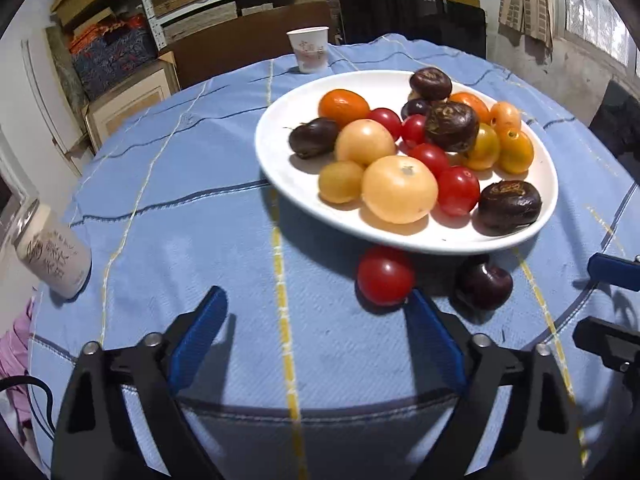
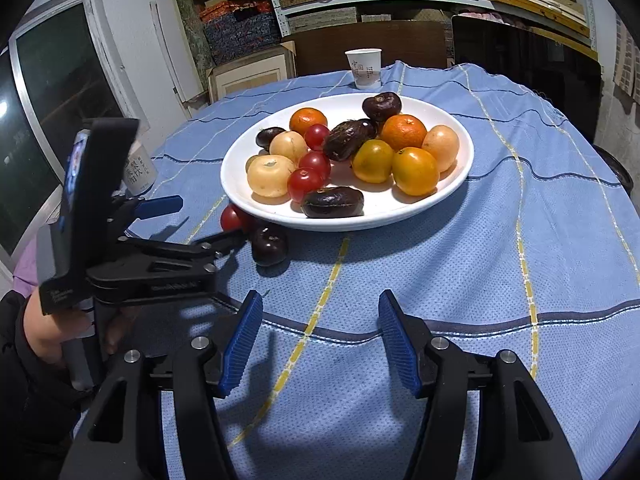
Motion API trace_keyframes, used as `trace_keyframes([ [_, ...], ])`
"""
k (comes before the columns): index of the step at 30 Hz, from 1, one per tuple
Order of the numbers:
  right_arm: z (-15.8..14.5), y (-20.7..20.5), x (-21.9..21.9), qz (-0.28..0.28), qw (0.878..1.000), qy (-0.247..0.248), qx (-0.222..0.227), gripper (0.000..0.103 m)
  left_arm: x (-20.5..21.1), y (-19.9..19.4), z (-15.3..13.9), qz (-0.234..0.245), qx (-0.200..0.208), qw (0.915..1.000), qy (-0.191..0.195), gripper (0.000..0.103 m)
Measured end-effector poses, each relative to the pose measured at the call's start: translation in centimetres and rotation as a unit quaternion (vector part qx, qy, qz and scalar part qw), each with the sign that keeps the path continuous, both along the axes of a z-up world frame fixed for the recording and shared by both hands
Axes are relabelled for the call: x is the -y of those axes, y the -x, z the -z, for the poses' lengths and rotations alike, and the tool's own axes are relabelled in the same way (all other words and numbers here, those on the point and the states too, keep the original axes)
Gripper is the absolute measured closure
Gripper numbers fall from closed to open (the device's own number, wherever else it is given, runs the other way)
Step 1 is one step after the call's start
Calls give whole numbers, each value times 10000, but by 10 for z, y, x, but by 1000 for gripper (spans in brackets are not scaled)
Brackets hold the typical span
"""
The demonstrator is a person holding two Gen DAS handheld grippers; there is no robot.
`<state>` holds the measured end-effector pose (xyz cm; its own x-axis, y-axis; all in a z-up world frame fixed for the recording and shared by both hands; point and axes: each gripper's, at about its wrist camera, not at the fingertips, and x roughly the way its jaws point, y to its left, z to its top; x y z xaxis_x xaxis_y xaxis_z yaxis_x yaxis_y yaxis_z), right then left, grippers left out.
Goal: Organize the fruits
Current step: 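Grasp the last red tomato with the left gripper, then grasp the dark plum with the right gripper while the left gripper holds the tomato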
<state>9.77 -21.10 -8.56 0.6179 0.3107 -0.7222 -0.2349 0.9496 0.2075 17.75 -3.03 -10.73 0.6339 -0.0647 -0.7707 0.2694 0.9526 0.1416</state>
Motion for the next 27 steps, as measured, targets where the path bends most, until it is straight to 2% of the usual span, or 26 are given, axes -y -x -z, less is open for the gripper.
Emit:
trace_keyframes([
  [7, -3, -7, -10, -114, 9999, 67, 14, 42, 8, -13, 5, 342, -182, 9988, 304, 22],
  [9, -4, -8, -9, -80, 10000, 40, -3, 42, 9, -16, 7, 352, -236, 9985, 345, 32],
  [11, -2, -8, -9, -58, 10000, 49, -42, 42, 11, -13, 6, 467, -192, 9981, 366, 56],
  [12, -1, -8, -8, -49, 10000, 56, -54, 42, 14, -11, 5, 524, -150, 9981, 302, 61],
  [13, 0, -7, -8, -42, 10000, 60, -67, 42, 17, -8, 5, 604, -100, 9978, 241, 72],
  [15, 2, -6, -8, -28, 9999, 69, -95, 42, 21, -3, 4, 675, -33, 9976, 127, 73],
  [20, -1, -5, -11, -61, 9999, 116, -72, 42, 13, 1, 0, 602, -74, 9978, 280, 73],
  [23, -6, -6, -19, -190, 9996, 189, -26, 42, -4, 4, -12, 335, 79, 9978, 563, 73],
  [27, -5, -20, -39, -384, 9984, 402, -66, 42, -31, 3, -29, -253, 511, 9944, 895, 72],
])
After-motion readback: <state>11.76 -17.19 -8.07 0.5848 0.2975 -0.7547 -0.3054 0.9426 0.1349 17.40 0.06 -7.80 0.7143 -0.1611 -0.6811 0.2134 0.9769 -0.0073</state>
